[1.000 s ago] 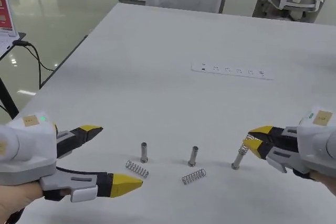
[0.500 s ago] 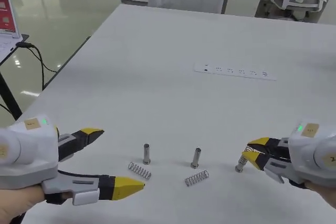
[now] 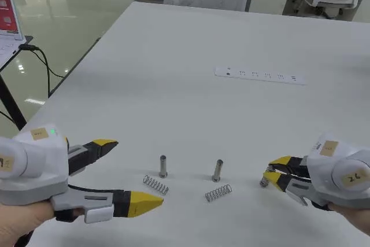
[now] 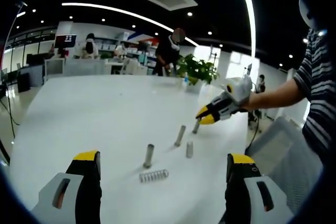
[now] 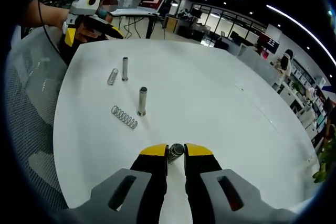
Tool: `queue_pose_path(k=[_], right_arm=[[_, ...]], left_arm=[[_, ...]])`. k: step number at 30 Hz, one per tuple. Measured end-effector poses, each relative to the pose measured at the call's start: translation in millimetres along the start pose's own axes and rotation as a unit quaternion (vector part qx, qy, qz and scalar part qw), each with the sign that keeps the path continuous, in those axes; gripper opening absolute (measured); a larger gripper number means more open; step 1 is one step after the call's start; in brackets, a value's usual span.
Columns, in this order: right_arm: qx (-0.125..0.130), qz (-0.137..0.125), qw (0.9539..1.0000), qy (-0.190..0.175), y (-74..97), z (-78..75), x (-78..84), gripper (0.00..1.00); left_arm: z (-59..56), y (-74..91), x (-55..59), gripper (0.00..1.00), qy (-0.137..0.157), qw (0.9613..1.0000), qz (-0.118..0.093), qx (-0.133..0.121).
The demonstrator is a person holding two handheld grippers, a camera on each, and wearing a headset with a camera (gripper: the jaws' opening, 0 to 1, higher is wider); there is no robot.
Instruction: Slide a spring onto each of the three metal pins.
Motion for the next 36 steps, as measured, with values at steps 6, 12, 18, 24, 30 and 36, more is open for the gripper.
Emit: queue_pose_path(k=[6,12,18,24,30,36], right_arm=[[-0.002,0.003,1.0000,-0.006,0.9,-0.9,0.2,0.09],[0.000,0.000,0.9999,-0.015,1.4,-0.7,-0.1,0.12],[0.000,-0.008,0.9999,-0.009,5.5,0.5,-7.7,0.16],[-0.009,-0.012,0.9998,0.009,11.6,2.4,-17.0,0.17],[-0.010,-0.025,0.9996,0.008,16.9,4.0,-25.5,0.17],[-0.020,-0.030,0.9993,0.011,22.7,9.9,-35.1,0.17]], left_arm=[[-1.2,-0.9,0.1,0.97,0.001,1.0000,0.000,0.002],[-1.5,0.8,1.4,0.97,0.001,1.0000,0.003,0.000],[-1.1,1.8,0.1,0.97,0.000,1.0000,0.003,-0.002],[-1.4,1.7,1.6,0.96,0.001,1.0000,0.007,0.000],[-2.8,0.5,1.1,0.96,0.000,1.0000,0.008,0.002],[-0.5,3.0,-1.8,0.96,-0.002,1.0000,0.008,-0.001]])
Point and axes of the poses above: the centre of the closed fingertips' face, and the gripper's own axes: y roughly backward along the fingers, z roughly to its left, x roughly out of its underside, the point moved 4 cm from there along y, roughly backward along the fingers, and after that the axes turned 13 degrees about -z, right-handed, at the moved point
